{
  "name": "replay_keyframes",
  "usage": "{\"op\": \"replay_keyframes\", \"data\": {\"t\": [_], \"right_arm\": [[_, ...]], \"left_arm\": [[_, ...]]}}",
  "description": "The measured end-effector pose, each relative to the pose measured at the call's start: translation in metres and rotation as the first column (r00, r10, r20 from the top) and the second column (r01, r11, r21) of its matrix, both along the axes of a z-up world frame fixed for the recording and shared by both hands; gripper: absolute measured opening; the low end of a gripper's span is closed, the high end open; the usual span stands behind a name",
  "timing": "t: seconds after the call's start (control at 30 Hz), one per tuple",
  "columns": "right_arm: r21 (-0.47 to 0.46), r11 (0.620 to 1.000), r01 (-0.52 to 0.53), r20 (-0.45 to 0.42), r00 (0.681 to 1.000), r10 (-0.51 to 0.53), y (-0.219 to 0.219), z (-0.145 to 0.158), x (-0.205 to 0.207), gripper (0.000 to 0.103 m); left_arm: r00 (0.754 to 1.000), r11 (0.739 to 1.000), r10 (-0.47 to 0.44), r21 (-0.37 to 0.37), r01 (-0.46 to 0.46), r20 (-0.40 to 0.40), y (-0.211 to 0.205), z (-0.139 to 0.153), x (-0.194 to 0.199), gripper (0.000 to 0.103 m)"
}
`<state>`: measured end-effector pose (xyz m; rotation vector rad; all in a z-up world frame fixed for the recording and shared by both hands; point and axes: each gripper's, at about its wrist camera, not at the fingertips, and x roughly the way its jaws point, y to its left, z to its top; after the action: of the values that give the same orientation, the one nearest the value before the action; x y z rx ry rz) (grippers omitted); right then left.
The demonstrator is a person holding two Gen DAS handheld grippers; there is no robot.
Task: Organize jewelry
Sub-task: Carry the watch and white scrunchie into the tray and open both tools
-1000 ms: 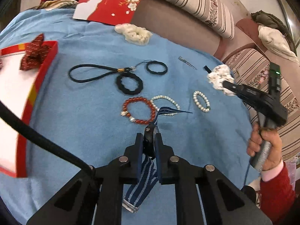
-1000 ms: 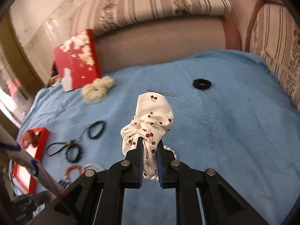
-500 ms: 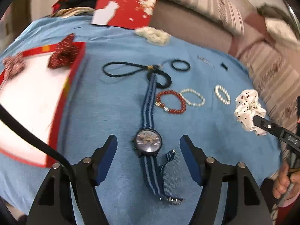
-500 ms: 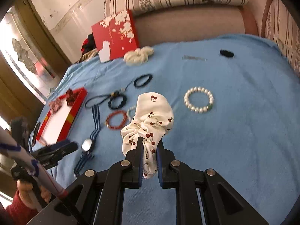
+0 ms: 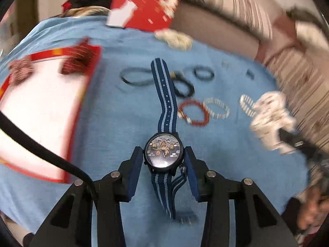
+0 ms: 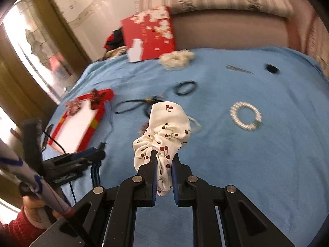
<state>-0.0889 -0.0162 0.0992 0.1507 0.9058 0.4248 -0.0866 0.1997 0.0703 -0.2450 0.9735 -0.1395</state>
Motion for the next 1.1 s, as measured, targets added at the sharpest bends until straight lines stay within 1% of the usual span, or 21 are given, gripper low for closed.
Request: {"op": "replay_keyframes", "data": {"t": [0.1, 0.13, 0.17, 0.23, 0.27, 0.33, 0.37, 0.4, 0.5, 0.53, 0.6, 0.7, 0.83, 0.93, 1.0, 1.07, 1.1], "right_arm": [[0.023, 0.997, -0.074, 0.017, 0.997, 0.073, 0.037, 0.013, 0.011, 0.013], [0.035, 0.993, -0.11, 0.024, 0.994, 0.109, 0.057, 0.018, 0.016, 0.013], [0.049, 0.989, -0.139, 0.027, 0.99, 0.138, 0.073, 0.022, 0.021, 0.013], [0.074, 0.979, -0.189, 0.03, 0.982, 0.187, 0.103, 0.027, 0.03, 0.013], [0.088, 0.972, -0.219, 0.03, 0.976, 0.217, 0.121, 0.029, 0.035, 0.013], [0.098, 0.955, -0.28, 0.033, 0.96, 0.278, 0.165, 0.029, 0.046, 0.013], [0.095, 0.948, -0.302, 0.032, 0.953, 0.3, 0.184, 0.027, 0.05, 0.013], [0.096, 0.944, -0.315, 0.029, 0.949, 0.314, 0.196, 0.025, 0.054, 0.013], [0.117, 0.929, -0.35, -0.011, 0.935, 0.354, 0.252, 0.01, 0.077, 0.013], [0.115, 0.929, -0.352, -0.019, 0.934, 0.356, 0.263, 0.006, 0.082, 0.013], [0.11, 0.927, -0.358, -0.058, 0.929, 0.366, 0.293, -0.012, 0.097, 0.013], [0.108, 0.929, -0.353, -0.124, 0.923, 0.365, 0.313, -0.037, 0.107, 0.013], [0.083, 0.925, -0.372, -0.169, 0.909, 0.381, 0.326, -0.065, 0.105, 0.013], [0.082, 0.919, -0.385, -0.188, 0.9, 0.393, 0.33, -0.073, 0.098, 0.013], [0.09, 0.917, -0.389, -0.198, 0.895, 0.399, 0.331, -0.076, 0.095, 0.014], [0.085, 0.911, -0.403, -0.2, 0.889, 0.412, 0.336, -0.077, 0.091, 0.02], [0.075, 0.911, -0.406, -0.194, 0.89, 0.413, 0.337, -0.077, 0.089, 0.022]], "left_arm": [[0.996, 0.998, 0.07, 0.004, -0.07, 0.06, 0.048, 0.036, -0.01, 0.04], [0.993, 0.996, 0.09, 0.011, -0.091, 0.072, 0.062, 0.045, -0.011, 0.04], [0.988, 0.991, 0.126, 0.025, -0.129, 0.087, 0.083, 0.054, -0.01, 0.04], [0.98, 0.982, 0.174, 0.061, -0.181, 0.1, 0.112, 0.062, -0.007, 0.04], [0.972, 0.97, 0.211, 0.103, -0.222, 0.107, 0.131, 0.063, -0.003, 0.04], [0.962, 0.952, 0.253, 0.152, -0.267, 0.104, 0.156, 0.06, 0.005, 0.04], [0.955, 0.943, 0.281, 0.16, -0.293, 0.09, 0.174, 0.055, 0.011, 0.04], [0.95, 0.937, 0.301, 0.16, -0.31, 0.077, 0.188, 0.05, 0.014, 0.04], [0.931, 0.918, 0.362, 0.157, -0.364, 0.037, 0.225, 0.033, 0.025, 0.04], [0.927, 0.915, 0.373, 0.156, -0.373, 0.026, 0.234, 0.028, 0.026, 0.04], [0.919, 0.91, 0.393, 0.145, -0.389, -0.003, 0.251, 0.017, 0.029, 0.039], [0.916, 0.909, 0.4, 0.138, -0.393, -0.034, 0.263, 0.003, 0.033, 0.039], [0.923, 0.919, 0.38, 0.133, -0.37, -0.057, 0.273, -0.012, 0.035, 0.039], [0.928, 0.926, 0.365, 0.132, -0.354, -0.077, 0.273, -0.021, 0.041, 0.039], [0.927, 0.925, 0.368, 0.135, -0.356, -0.074, 0.273, -0.021, 0.042, 0.039], [0.926, 0.924, 0.373, 0.115, -0.365, -0.056, 0.275, -0.016, 0.04, 0.039], [0.925, 0.923, 0.377, 0.103, -0.37, -0.048, 0.276, -0.012, 0.038, 0.044]]}}
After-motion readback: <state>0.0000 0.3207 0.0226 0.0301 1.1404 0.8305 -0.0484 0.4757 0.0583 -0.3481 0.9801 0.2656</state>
